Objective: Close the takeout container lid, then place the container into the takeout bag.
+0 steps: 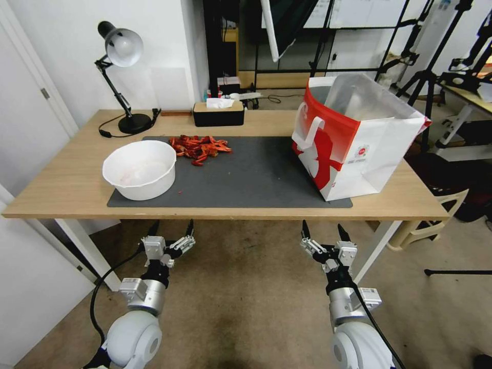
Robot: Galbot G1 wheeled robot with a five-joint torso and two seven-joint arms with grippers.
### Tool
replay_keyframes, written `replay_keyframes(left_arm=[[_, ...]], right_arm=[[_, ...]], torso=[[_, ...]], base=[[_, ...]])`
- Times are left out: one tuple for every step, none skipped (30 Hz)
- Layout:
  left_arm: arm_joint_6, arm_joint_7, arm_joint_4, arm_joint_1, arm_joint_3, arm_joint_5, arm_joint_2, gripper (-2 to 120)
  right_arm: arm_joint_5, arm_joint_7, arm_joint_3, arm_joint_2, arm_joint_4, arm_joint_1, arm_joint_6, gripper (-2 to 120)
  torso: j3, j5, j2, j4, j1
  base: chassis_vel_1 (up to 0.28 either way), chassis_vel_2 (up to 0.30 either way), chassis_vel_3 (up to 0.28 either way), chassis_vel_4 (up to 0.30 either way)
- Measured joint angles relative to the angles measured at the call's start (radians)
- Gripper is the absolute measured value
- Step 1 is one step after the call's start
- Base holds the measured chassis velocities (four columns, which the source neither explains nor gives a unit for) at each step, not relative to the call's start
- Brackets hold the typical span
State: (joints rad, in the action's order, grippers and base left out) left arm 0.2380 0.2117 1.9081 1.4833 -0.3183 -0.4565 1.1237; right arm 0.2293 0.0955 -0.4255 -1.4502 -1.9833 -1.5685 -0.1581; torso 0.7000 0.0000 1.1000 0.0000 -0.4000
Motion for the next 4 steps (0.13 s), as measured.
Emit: replay_keyframes(left_arm=[[0.0, 0.0, 0.0, 0.0, 0.0, 0.0, 0.0, 100], [0.0, 0.0, 0.0, 0.0, 0.0, 0.0, 0.0, 100], [0.0, 0.0, 0.0, 0.0, 0.0, 0.0, 0.0, 100], [0.0, 0.0, 0.0, 0.0, 0.0, 0.0, 0.0, 100]], right_arm=[[0.0, 0.0, 0.0, 0.0, 0.0, 0.0, 0.0, 100], [0.0, 0.0, 0.0, 0.0, 0.0, 0.0, 0.0, 100], [0.0, 0.0, 0.0, 0.0, 0.0, 0.0, 0.0, 100], [0.0, 0.0, 0.0, 0.0, 0.0, 0.0, 0.0, 100]], torso=[[0.0, 0.0, 0.0, 0.0, 0.0], [0.0, 0.0, 0.0, 0.0, 0.0], [0.0, 0.0, 0.0, 0.0, 0.0], [0.0, 0.0, 0.0, 0.0, 0.0]], base=[[0.0, 0.0, 0.0, 0.0], [0.0, 0.0, 0.0, 0.0], [0.0, 0.0, 0.0, 0.0], [0.0, 0.0, 0.0, 0.0]])
